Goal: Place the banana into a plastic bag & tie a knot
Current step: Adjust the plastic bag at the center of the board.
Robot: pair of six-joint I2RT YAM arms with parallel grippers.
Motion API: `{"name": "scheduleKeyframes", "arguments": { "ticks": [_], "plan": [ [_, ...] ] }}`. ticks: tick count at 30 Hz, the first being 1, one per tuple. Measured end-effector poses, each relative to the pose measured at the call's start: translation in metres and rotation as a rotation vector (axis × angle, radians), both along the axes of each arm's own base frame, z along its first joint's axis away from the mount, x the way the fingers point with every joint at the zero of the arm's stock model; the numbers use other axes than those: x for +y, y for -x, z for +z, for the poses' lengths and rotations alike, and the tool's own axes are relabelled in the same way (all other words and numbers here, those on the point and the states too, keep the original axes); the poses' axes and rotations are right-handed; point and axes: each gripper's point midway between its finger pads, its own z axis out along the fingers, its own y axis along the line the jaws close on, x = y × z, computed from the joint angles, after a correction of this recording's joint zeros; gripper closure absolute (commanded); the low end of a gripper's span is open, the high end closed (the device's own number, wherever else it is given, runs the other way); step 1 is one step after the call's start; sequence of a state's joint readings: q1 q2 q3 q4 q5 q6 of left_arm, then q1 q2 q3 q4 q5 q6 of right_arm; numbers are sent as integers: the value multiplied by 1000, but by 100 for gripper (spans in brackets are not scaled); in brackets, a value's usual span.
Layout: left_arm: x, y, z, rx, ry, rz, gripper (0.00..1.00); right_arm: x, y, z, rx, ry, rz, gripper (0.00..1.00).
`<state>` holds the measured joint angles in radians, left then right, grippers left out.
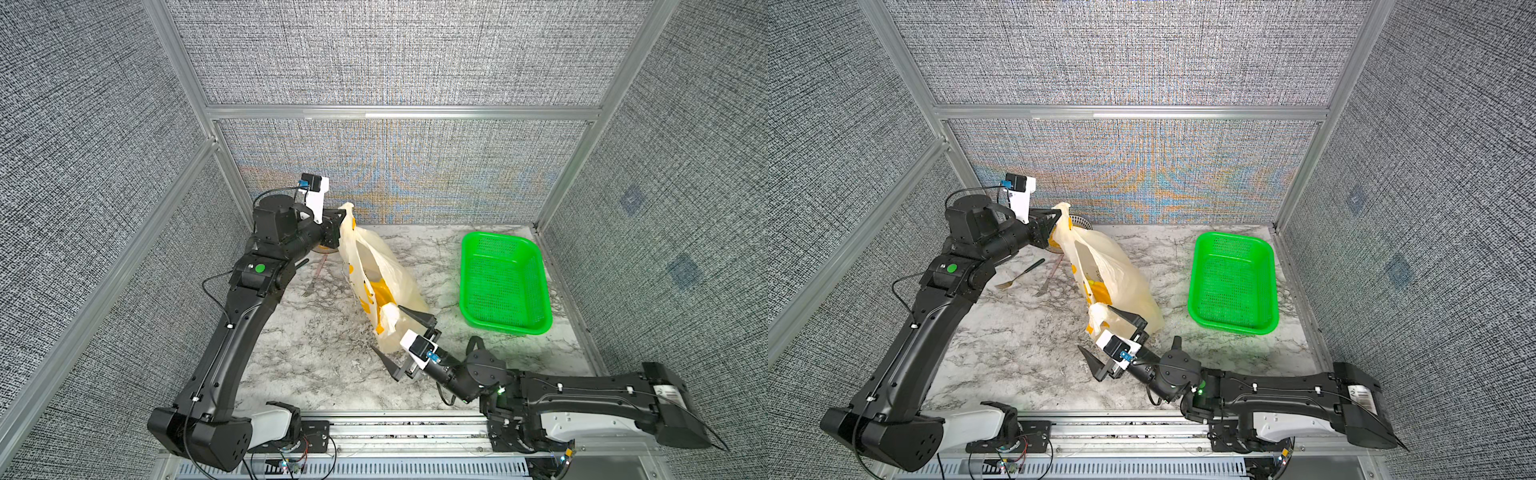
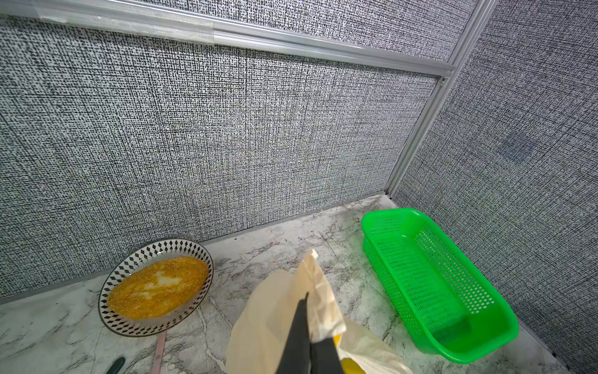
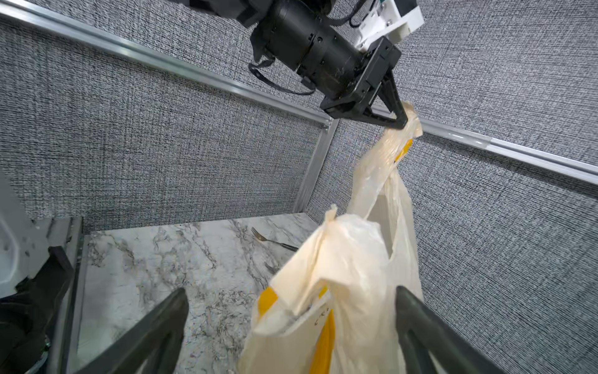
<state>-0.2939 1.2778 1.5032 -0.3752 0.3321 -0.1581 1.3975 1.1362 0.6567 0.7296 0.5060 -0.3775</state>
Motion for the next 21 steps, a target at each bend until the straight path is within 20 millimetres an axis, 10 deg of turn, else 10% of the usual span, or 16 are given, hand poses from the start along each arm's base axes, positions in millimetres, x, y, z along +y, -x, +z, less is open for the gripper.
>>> {"name": "scheduleKeyframes", "arguments": {
  "ticks": [6,9,13,21],
  "plan": [
    [1,2,1,2,-1,0,100,0,-21,-1,-3,1,-170,47],
    [1,4,1,3,-1,0,100,-1,-33,-4,3,21,-249,97],
    [3,9,3,-2,-2,0,100,-9,-53,16,29,17,-320,100],
    [18,44,33,-65,22,28,100,-80,-86,133,72,-131,-311,100]
  ]
}}
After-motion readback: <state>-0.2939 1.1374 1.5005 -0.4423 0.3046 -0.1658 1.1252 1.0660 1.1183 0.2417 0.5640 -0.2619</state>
